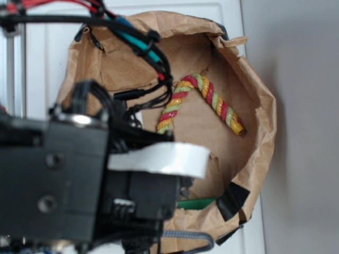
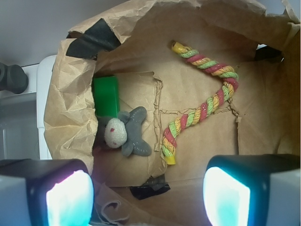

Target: Grab the multicolored rope.

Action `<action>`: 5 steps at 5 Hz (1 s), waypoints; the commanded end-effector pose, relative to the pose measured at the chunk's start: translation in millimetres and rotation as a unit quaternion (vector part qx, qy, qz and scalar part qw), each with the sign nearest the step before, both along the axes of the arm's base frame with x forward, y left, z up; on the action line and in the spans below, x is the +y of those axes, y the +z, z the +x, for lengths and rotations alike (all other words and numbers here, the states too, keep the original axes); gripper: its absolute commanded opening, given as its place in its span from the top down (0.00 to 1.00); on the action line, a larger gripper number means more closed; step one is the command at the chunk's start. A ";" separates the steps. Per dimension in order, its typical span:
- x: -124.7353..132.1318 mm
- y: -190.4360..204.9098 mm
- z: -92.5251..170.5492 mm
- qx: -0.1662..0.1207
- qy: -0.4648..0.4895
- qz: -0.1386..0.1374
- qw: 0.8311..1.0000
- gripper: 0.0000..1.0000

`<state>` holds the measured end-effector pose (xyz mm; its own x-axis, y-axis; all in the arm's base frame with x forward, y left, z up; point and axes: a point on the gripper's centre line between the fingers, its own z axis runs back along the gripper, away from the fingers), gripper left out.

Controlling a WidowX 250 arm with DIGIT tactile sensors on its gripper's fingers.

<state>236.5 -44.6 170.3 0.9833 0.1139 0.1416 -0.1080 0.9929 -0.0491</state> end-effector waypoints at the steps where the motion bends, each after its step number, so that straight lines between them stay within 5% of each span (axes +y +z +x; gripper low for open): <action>1: 16.9 -23.1 25.2 0.001 0.010 0.012 1.000 0.00; 4: 50.4 -81.6 39.5 -0.018 0.044 0.039 0.998 0.00; 5: 50.7 -109.6 50.5 -0.051 0.059 0.066 0.995 0.00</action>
<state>280.3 6.7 47.4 0.9538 0.2064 0.2184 -0.2273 0.9709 0.0755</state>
